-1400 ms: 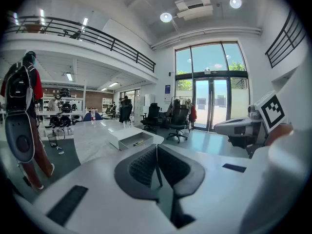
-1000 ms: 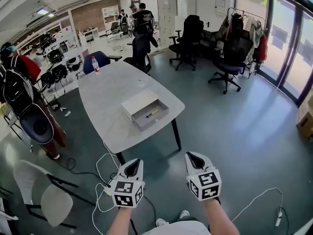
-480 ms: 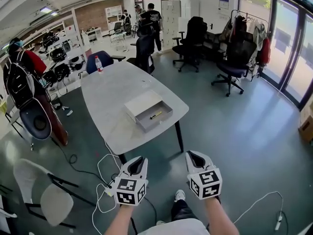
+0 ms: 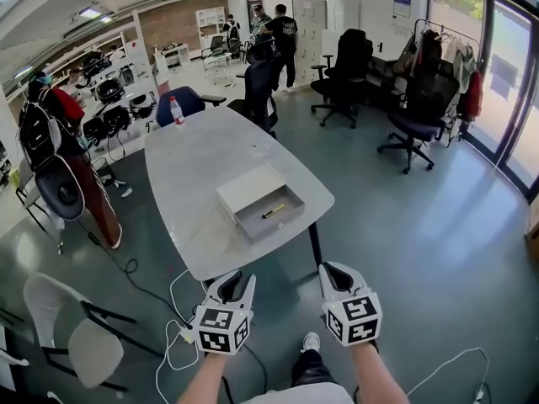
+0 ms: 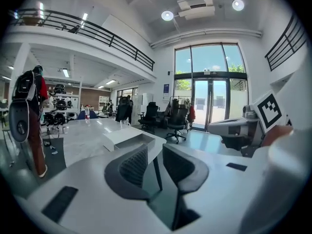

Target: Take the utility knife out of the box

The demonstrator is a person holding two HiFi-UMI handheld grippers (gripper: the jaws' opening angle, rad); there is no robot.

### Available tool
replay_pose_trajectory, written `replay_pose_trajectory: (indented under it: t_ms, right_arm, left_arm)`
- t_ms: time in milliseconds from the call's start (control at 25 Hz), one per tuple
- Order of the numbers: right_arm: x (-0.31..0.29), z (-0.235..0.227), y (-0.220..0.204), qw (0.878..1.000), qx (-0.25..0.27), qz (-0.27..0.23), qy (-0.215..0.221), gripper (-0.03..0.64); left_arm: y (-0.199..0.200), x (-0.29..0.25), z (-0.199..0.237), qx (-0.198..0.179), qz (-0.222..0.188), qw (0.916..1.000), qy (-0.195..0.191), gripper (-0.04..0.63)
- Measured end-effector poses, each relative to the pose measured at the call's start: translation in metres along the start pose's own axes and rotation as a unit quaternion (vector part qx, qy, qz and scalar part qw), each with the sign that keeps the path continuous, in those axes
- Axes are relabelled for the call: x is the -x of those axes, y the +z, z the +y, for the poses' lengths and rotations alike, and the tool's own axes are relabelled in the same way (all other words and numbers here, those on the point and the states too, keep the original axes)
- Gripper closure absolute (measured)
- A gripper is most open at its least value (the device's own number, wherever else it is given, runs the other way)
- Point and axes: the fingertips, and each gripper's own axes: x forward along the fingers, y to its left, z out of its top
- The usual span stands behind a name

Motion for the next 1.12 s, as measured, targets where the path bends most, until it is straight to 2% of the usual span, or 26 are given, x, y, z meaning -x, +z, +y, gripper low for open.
replay_pose_trajectory:
  t_ms: [520,1120]
  right_arm:
    - [-0.08,-0.067,0.022,0.999,0.0,0.014,0.041,0.612]
    - [-0.147,-0.124,0.04,0.995,0.003,0.015,0.095,0.612]
  left_arm:
    - [0.023,-0.094,0.015,0.023,0.027,0.9992,0.02,0.433]
    - [0.038,-0.161,0.029,0.037,0.039,0.9964,0.065,0.36]
